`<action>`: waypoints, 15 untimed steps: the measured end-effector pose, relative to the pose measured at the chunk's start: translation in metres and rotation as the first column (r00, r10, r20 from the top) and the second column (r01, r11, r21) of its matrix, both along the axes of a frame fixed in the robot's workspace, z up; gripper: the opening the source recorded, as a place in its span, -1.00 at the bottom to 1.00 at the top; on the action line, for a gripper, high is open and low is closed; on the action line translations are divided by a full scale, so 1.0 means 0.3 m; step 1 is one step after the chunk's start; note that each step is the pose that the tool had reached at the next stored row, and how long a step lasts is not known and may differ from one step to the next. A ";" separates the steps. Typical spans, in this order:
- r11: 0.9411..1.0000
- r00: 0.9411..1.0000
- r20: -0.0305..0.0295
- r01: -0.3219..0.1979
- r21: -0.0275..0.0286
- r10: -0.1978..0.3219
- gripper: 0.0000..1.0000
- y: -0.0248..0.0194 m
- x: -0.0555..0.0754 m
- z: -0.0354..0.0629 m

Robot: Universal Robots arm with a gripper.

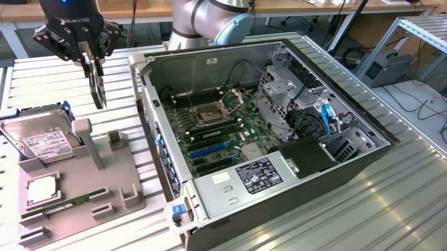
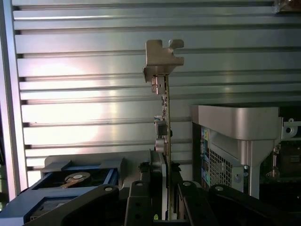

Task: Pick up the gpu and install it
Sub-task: 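Pick up the gpu and move the gpu toward the slot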

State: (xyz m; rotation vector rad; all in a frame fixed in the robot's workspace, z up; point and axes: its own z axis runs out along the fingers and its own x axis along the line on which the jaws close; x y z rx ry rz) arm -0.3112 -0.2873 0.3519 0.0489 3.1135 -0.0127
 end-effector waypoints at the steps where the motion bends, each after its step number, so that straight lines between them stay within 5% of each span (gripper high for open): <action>1: 1.000 1.000 0.000 0.000 0.000 0.000 -0.46 0.001 0.000 0.000; 15: 1.000 1.000 0.000 0.000 0.002 0.000 -0.46 0.027 0.000 0.000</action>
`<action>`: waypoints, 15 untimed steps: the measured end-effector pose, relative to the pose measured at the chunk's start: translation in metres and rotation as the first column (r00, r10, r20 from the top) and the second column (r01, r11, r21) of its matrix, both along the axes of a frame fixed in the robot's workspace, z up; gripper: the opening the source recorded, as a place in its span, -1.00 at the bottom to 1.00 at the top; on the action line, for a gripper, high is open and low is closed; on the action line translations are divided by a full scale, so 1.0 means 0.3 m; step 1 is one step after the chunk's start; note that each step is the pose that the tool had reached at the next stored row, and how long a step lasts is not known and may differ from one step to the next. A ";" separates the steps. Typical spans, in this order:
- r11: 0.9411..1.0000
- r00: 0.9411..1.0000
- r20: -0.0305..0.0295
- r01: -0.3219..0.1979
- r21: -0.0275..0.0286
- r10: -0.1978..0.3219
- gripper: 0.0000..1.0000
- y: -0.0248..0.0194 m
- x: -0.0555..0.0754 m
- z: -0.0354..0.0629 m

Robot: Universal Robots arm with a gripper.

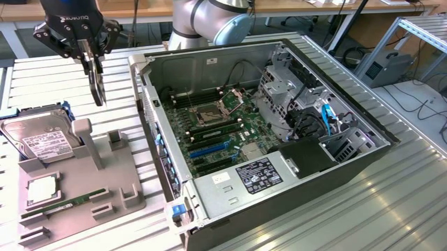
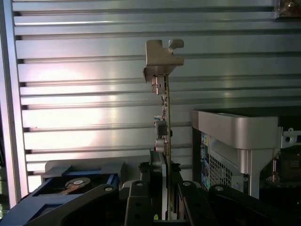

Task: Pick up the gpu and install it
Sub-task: 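Pick up the gpu and move the gpu toward the slot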

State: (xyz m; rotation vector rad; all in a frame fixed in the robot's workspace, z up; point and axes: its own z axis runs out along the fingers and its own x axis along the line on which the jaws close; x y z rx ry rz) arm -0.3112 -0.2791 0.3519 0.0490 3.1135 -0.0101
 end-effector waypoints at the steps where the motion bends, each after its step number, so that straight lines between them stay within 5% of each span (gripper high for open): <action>1: 1.000 1.000 0.000 0.000 0.000 0.000 -0.46 0.002 0.000 0.000; 15: 1.000 1.000 0.000 0.000 0.002 0.000 -0.46 0.024 0.000 0.000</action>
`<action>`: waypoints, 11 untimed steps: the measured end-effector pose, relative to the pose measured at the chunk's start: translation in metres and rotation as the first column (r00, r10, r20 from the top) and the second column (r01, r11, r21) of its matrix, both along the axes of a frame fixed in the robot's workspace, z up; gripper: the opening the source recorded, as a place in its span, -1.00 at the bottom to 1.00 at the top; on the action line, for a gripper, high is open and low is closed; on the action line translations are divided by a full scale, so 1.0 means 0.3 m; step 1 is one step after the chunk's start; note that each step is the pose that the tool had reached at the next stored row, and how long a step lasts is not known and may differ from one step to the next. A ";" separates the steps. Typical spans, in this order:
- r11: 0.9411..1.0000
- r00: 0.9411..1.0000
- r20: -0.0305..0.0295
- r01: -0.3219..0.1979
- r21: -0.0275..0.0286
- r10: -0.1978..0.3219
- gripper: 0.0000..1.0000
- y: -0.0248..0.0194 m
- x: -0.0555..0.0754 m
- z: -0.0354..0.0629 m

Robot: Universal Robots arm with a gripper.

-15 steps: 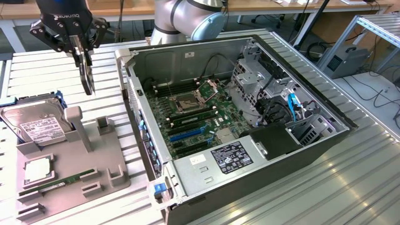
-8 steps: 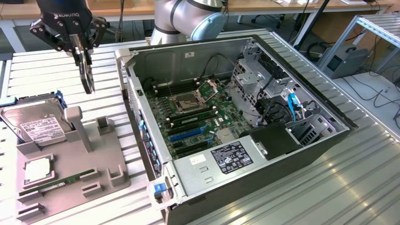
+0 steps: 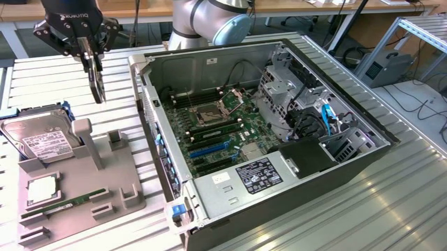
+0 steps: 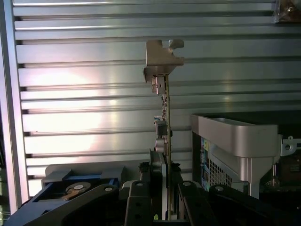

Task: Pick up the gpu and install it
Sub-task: 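Pick up the gpu and move the gpu toward the slot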

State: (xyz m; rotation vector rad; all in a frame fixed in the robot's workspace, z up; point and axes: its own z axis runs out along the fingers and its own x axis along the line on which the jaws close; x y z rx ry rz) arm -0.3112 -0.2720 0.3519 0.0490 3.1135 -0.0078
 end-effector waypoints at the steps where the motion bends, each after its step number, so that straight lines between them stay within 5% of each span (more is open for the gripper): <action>1: 1.000 1.000 0.000 0.000 0.000 0.000 -0.46 0.001 0.000 0.000; 11: 1.000 1.000 0.000 0.000 0.001 0.000 -0.46 0.016 0.000 0.000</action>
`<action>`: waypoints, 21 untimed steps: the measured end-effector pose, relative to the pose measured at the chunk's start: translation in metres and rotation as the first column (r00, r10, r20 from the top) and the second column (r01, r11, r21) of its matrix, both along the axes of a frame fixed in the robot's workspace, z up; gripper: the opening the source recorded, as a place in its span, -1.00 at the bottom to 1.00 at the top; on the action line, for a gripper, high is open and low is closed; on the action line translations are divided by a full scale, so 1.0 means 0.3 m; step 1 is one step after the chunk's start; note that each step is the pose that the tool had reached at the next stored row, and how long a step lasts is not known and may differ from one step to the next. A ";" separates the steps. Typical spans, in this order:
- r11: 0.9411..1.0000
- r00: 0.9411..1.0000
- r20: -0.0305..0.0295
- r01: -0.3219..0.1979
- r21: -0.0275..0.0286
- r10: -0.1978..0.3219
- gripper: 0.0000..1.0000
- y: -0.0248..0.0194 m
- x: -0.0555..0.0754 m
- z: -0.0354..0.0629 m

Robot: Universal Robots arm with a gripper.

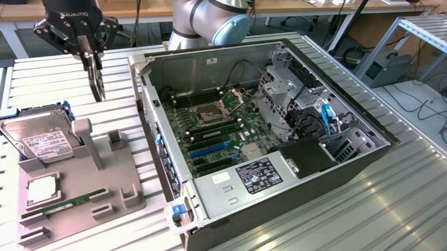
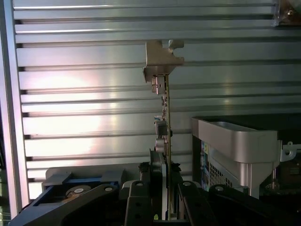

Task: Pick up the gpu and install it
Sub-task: 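Pick up the gpu and move the gpu toward the slot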

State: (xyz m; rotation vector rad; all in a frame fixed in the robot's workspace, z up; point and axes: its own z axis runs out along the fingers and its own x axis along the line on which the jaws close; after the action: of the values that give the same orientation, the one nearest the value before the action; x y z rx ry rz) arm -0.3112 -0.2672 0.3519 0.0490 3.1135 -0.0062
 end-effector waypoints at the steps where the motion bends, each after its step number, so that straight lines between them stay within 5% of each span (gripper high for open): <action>1: 1.000 1.000 0.000 0.000 0.000 0.000 -0.46 0.001 0.000 0.000; 6: 1.000 1.000 0.000 0.000 0.000 0.000 -0.46 0.002 0.000 0.000; 12: 1.000 1.000 0.000 0.000 0.000 0.000 -0.46 -0.046 0.000 0.000; 16: 1.000 1.000 0.000 0.000 0.000 0.000 -0.46 -0.053 0.001 0.052; 21: 1.000 1.000 0.000 0.000 0.000 0.000 -0.46 -0.082 0.000 0.059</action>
State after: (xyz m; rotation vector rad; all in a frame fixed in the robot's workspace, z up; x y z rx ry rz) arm -0.3111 -0.2917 0.3696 0.0490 3.1135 -0.0055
